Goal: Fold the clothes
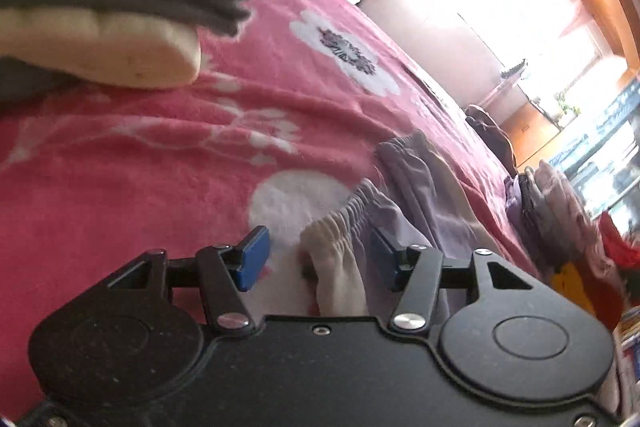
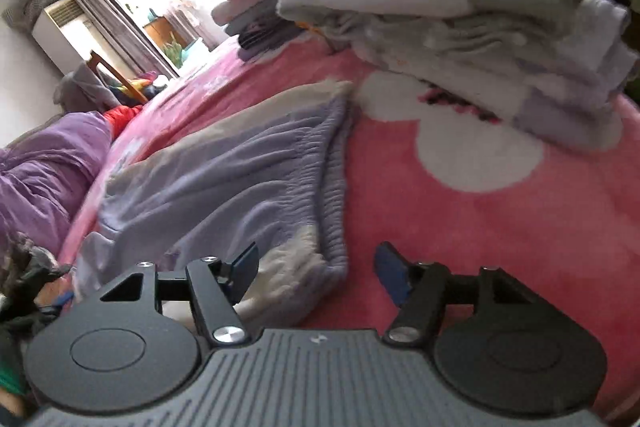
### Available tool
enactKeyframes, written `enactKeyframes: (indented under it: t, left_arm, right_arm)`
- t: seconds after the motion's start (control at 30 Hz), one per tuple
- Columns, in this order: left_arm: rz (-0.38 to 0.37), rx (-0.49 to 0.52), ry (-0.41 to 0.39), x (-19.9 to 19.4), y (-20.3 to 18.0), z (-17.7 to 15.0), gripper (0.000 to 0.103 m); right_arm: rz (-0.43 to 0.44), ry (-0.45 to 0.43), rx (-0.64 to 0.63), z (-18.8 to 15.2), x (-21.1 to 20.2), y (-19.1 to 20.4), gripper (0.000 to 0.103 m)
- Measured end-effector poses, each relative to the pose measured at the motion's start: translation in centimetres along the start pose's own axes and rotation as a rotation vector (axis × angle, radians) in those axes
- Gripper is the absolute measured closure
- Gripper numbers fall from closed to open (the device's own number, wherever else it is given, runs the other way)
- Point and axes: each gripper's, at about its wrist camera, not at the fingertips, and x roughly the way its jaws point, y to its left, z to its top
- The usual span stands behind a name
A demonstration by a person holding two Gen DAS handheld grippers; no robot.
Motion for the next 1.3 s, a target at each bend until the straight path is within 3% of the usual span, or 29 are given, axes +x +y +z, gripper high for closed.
enactKeyframes:
  t: [0.03,0.07,0.13,0.2,0.33,0.37,0.43,0.53,0.57,0.63,0.7,0.73,0.8,0.83,1.0,1.07,1.1,1.13,1.17,1.23,1.3]
  left_arm:
    - [-0.005,-0.016,0.006,0.4,0.1,0.1,0.059]
    - [-0.005,-0.016,0.009,0.5,0.0,0.1,0.070]
    - [-0.005,-0.014,0.017,0.6,-0.3,0.0,0.077]
    - [0.012,0.000,0.005,0.5,-0.6,-0.4,0.090]
    - [-0.064,0.030,-0.089,-2.2,-1.2,0.1,0.094]
    - [-0.093,0.040,-0.126,-3.6,-1.4,0.3,0.094]
    - [-0.175,0.055,-0.214,-7.8,-1.3,0.9,0.094]
    - [-0.174,0.089,-0.251,-11.5,0.5,0.7,0.094]
    - [-0.155,0.084,-0.233,-11.8,1.6,0.2,0.093]
    - [-0.069,0.088,-0.118,-10.7,3.7,-1.0,0.090]
    - [0.058,0.111,-0.023,-9.7,5.2,-2.2,0.073]
    - [0.061,0.104,-0.015,-10.0,5.7,-2.4,0.070]
    - [0.036,0.076,-0.021,-10.9,6.6,-2.7,0.053]
    - [0.028,0.065,-0.037,-11.4,6.8,-2.7,0.053]
    - [-0.014,-0.006,-0.010,-11.1,7.1,-2.8,0.053]
    - [-0.011,-0.010,0.007,-10.3,6.1,-2.9,0.054]
    - [0.002,0.013,0.011,-9.8,5.6,-3.3,0.063]
    - [0.017,0.042,0.015,-9.4,5.1,-3.5,0.076]
    - [0.032,0.073,0.019,-9.0,4.6,-3.7,0.088]
    - [0.047,0.101,-0.018,-10.2,3.9,-3.9,0.090]
    - [-0.004,0.094,-0.061,-12.4,3.7,-3.6,0.090]
  right_arm:
    - [0.008,-0.008,0.006,-0.3,0.3,-0.2,0.057]
    - [0.016,-0.016,0.012,-0.6,0.6,-0.4,0.063]
    - [0.025,-0.043,0.012,-1.3,0.5,-0.8,0.069]
    - [0.030,-0.065,0.021,-1.4,0.8,-0.7,0.074]
    - [0.072,-0.123,0.075,-0.8,-0.6,-1.8,0.081]
    - [0.094,-0.151,0.092,-0.6,-1.3,-2.0,0.088]
    - [0.143,-0.206,0.103,-0.3,-3.3,-2.4,0.088]
    - [0.110,-0.181,0.061,-0.4,-4.0,-2.4,0.088]
    - [0.088,-0.161,0.041,-0.5,-4.0,-2.4,0.087]
    - [0.014,-0.110,0.001,-0.9,-3.5,-2.0,0.086]
    - [-0.023,-0.074,0.019,-1.6,-3.0,-2.3,0.083]
    - [-0.037,-0.066,0.021,-1.9,-3.0,-2.4,0.080]
    - [-0.047,-0.095,-0.012,-2.4,-3.8,-2.0,0.072]
    - [-0.053,-0.105,-0.026,-2.7,-4.1,-1.8,0.064]
    - [-0.088,-0.104,-0.082,-3.3,-3.5,-0.9,0.051]
    - [-0.103,-0.104,-0.105,-3.6,-3.2,-0.5,0.051]
    - [-0.110,-0.104,-0.116,-3.7,-3.1,-0.3,0.055]
    - [-0.117,-0.104,-0.127,-3.9,-3.0,-0.1,0.071]
    - [-0.124,-0.104,-0.139,-4.0,-2.8,0.1,0.074]
    - [-0.154,-0.092,-0.201,-4.4,-3.1,0.9,0.074]
    - [-0.192,-0.075,-0.283,-4.9,-3.7,1.9,0.074]
